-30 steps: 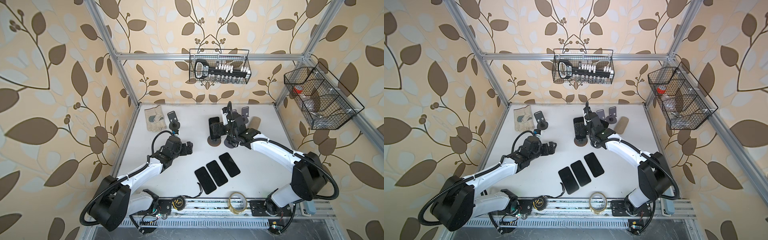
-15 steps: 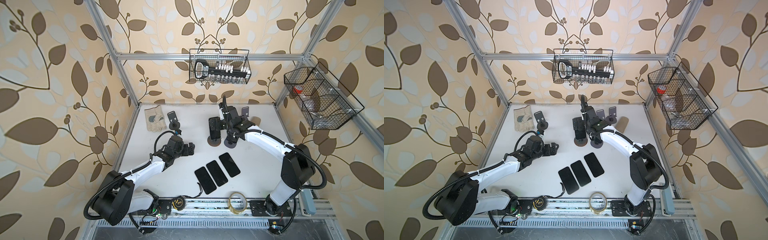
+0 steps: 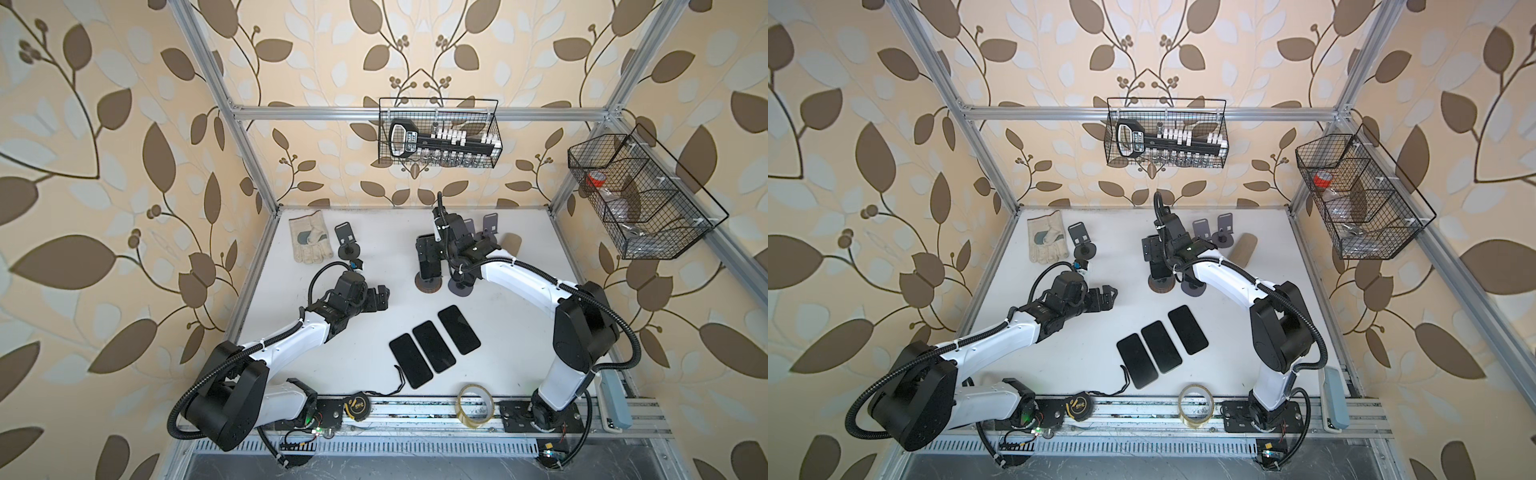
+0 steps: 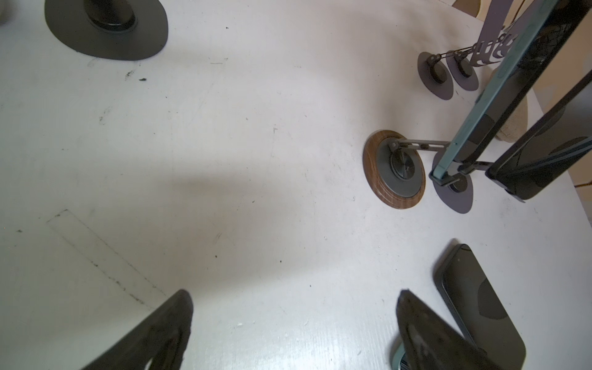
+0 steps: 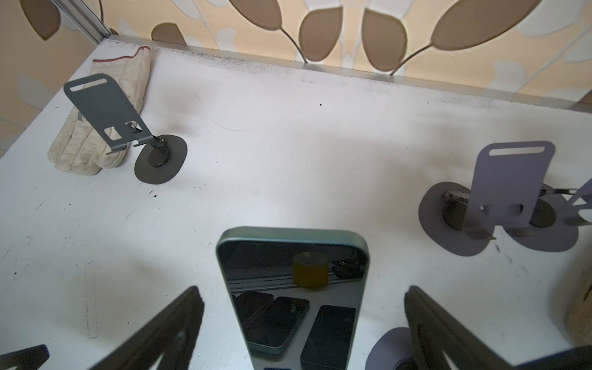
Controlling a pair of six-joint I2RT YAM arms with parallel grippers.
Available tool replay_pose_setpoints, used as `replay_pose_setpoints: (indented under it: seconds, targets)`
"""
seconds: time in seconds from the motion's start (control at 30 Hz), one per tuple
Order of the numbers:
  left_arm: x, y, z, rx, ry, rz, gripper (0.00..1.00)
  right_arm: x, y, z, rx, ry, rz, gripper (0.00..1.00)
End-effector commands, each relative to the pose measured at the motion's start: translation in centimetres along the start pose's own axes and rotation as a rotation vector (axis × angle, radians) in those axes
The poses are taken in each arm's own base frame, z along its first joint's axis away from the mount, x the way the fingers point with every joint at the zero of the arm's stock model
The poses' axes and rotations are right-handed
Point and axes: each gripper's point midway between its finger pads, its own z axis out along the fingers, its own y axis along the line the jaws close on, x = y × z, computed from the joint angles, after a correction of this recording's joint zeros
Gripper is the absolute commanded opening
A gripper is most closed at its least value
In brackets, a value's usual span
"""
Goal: Remove the phone from the phone stand
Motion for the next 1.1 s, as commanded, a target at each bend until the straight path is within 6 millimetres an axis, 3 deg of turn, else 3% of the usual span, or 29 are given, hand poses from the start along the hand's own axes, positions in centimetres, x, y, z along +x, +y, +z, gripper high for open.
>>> replay_pose_setpoints:
  seconds: [0.0, 0.17, 0.77, 1.07]
  targets:
    - [-1.8, -1.2, -0.6, 0.028, -0.058, 0.012, 0.99, -0.7, 0.4, 0.6, 0.022, -0.019, 0.021, 0.96]
    - [-1.7, -1.4, -0.5, 0.035, -0.052, 0.016, 0.99, -0.6, 1.5, 1.0, 0.073, -0.021, 0.020, 0.95]
    - [-1.7, -1.5, -0.5, 0.036, -0.049, 0.020, 0.99, 0.1, -0.1, 2.3, 0.147, 0.009, 0.019, 0.93]
    - [-1.6, -1.4, -0.4, 0.031, -0.046, 0.021, 0.99, 0.4, 0.1, 2.7, 0.120, 0.023, 0.025, 0.85]
